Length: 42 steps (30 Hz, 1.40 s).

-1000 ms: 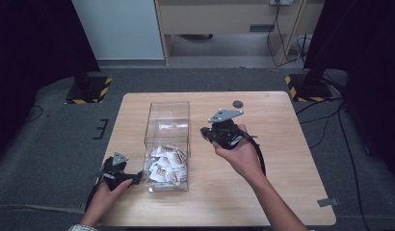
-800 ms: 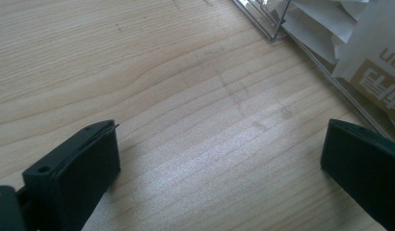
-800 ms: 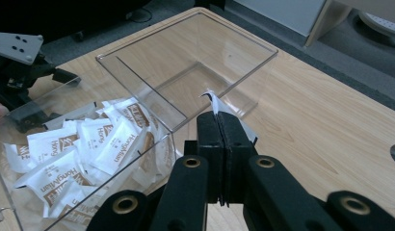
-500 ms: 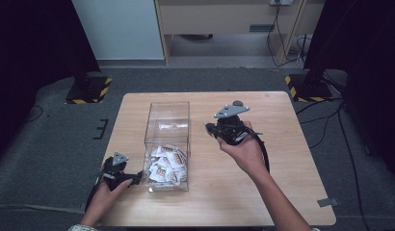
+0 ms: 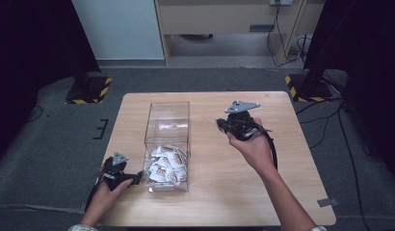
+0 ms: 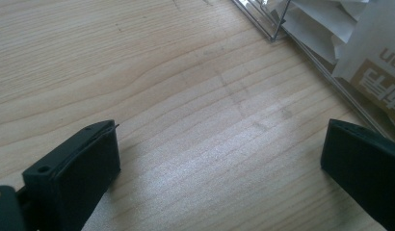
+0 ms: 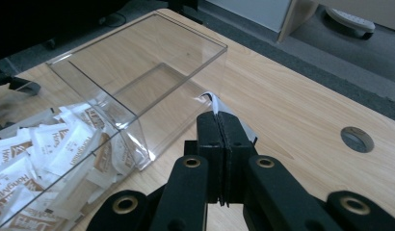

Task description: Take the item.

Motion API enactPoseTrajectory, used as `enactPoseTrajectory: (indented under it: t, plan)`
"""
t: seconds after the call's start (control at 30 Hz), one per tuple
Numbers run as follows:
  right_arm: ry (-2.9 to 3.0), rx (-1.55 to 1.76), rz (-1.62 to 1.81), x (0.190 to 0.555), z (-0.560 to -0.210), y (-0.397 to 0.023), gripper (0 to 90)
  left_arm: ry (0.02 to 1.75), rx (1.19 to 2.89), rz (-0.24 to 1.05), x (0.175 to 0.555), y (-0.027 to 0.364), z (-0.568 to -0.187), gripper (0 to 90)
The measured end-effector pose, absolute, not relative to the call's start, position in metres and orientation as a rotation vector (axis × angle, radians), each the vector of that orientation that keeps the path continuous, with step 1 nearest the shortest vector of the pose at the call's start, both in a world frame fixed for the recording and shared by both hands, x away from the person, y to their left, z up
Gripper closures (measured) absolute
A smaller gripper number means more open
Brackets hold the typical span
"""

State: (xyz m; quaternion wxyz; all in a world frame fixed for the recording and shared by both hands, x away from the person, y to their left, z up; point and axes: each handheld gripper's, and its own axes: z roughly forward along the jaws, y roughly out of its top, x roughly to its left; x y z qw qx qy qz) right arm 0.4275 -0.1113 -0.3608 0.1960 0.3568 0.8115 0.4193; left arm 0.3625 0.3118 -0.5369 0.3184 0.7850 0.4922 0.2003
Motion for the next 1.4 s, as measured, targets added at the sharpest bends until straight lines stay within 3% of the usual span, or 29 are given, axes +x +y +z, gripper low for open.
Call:
enactPoseTrajectory:
  t: [1.4]
  plan:
    - [2.235, 1.160, 1.098, 0.444, -0.409, -0.152, 89.0, 1.296, 2.063, 0.526, 0.362, 0.312, -0.537, 0.0]
